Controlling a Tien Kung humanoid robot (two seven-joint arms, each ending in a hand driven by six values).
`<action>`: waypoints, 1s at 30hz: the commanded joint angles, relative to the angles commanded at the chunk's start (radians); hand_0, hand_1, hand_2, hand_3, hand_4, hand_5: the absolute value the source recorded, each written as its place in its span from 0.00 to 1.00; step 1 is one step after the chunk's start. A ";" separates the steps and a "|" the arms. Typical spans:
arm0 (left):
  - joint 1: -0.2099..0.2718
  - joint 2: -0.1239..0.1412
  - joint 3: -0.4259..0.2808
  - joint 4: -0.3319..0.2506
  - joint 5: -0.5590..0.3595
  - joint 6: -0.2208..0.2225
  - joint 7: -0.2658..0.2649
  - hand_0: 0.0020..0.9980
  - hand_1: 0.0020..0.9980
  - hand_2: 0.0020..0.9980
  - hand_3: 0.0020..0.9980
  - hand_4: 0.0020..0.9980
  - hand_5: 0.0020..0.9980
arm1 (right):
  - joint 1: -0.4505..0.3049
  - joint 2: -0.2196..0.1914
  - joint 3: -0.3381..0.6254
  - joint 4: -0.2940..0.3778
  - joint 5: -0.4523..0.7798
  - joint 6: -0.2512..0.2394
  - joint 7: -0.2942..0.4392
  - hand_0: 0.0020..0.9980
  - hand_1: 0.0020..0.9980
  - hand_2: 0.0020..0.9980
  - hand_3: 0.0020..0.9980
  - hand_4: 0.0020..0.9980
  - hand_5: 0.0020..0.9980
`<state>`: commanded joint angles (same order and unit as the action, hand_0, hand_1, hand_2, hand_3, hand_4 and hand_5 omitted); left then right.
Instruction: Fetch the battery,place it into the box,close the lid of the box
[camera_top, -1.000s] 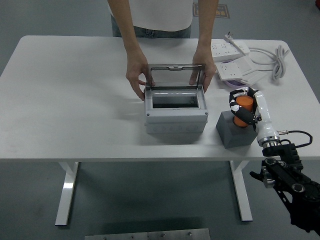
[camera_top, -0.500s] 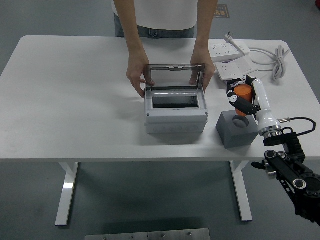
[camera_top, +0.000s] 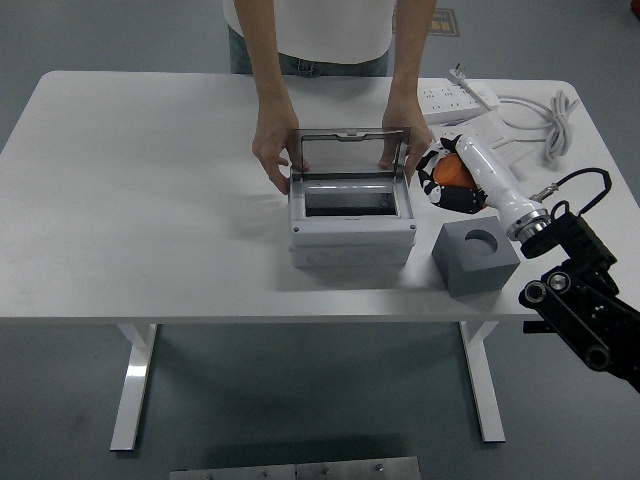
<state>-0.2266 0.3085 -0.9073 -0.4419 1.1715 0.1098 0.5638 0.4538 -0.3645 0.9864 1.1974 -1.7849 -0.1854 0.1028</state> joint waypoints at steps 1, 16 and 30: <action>0.001 0.001 0.000 0.000 -0.001 0.001 0.000 0.63 0.70 0.57 0.54 0.50 0.00 | 0.016 0.002 -0.016 -0.002 -0.024 0.010 -0.021 0.09 0.18 0.23 0.28 0.00 0.02; 0.002 0.015 -0.008 -0.003 0.010 -0.004 0.012 0.63 0.70 0.57 0.54 0.50 0.00 | 0.205 0.092 -0.214 -0.058 -0.161 0.104 -0.189 0.09 0.18 0.22 0.27 0.00 0.00; -0.003 0.021 -0.020 -0.006 0.031 -0.017 0.023 0.63 0.70 0.57 0.54 0.50 0.00 | 0.285 0.222 -0.251 -0.165 -0.172 0.086 -0.187 0.09 0.18 0.22 0.27 0.00 0.00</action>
<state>-0.2294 0.3291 -0.9269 -0.4477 1.2027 0.0927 0.5863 0.7387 -0.1428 0.7357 1.0323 -1.9571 -0.0994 -0.0843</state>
